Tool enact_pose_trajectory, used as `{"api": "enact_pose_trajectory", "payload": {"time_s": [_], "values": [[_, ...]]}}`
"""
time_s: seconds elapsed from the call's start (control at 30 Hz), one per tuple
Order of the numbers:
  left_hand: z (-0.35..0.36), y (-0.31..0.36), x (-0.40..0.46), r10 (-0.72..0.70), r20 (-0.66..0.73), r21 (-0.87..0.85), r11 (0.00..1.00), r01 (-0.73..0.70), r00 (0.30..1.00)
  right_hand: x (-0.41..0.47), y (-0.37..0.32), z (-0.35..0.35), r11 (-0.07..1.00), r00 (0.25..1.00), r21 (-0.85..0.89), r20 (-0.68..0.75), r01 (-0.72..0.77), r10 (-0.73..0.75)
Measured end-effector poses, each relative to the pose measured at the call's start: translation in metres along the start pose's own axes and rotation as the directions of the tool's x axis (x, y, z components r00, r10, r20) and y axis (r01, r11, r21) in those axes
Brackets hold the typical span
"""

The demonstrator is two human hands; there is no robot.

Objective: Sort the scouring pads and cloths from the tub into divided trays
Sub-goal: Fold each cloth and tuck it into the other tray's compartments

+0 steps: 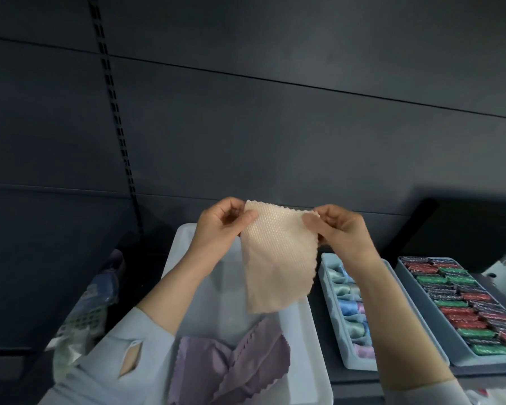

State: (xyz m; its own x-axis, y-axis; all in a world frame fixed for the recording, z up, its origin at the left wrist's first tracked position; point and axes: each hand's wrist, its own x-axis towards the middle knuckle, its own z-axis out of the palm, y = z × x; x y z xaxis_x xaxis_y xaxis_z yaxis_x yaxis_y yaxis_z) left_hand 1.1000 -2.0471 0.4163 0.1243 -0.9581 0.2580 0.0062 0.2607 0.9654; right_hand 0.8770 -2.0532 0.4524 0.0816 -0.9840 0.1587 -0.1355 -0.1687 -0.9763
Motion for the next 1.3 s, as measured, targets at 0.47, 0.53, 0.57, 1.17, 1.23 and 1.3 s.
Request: {"api": "enact_pose_trajectory", "payload": {"time_s": [0.47,0.53,0.57,1.17,1.23,1.3], "values": [[0.049,0.018,-0.011,0.228,-0.078,0.196,0.958,-0.209,0.970,0.010,-0.014,0.046,0.964,0.970,-0.134,-0.054,0.228,-0.237],[0.048,0.019,-0.010,0.182,-0.077,0.170,0.971,-0.167,0.980,0.011,-0.012,0.042,0.965,0.973,-0.129,0.014,0.229,-0.229],[0.048,0.020,-0.009,0.168,-0.090,0.158,0.976,-0.153,0.982,0.011,-0.011,0.041,0.968,0.974,-0.107,0.058,0.225,-0.220],[0.009,-0.004,-0.009,-0.533,0.297,-0.099,0.808,0.580,0.792,-0.017,0.061,0.037,0.959,0.968,0.199,0.188,-0.201,0.163],[0.007,-0.024,-0.022,-0.602,0.326,-0.040,0.761,0.647,0.729,-0.020,0.069,0.037,0.946,0.959,0.193,0.164,-0.260,0.230],[0.007,-0.036,-0.028,-0.618,0.307,-0.068,0.745,0.664,0.724,-0.022,0.076,0.038,0.930,0.945,0.190,0.151,-0.315,0.289]]}}
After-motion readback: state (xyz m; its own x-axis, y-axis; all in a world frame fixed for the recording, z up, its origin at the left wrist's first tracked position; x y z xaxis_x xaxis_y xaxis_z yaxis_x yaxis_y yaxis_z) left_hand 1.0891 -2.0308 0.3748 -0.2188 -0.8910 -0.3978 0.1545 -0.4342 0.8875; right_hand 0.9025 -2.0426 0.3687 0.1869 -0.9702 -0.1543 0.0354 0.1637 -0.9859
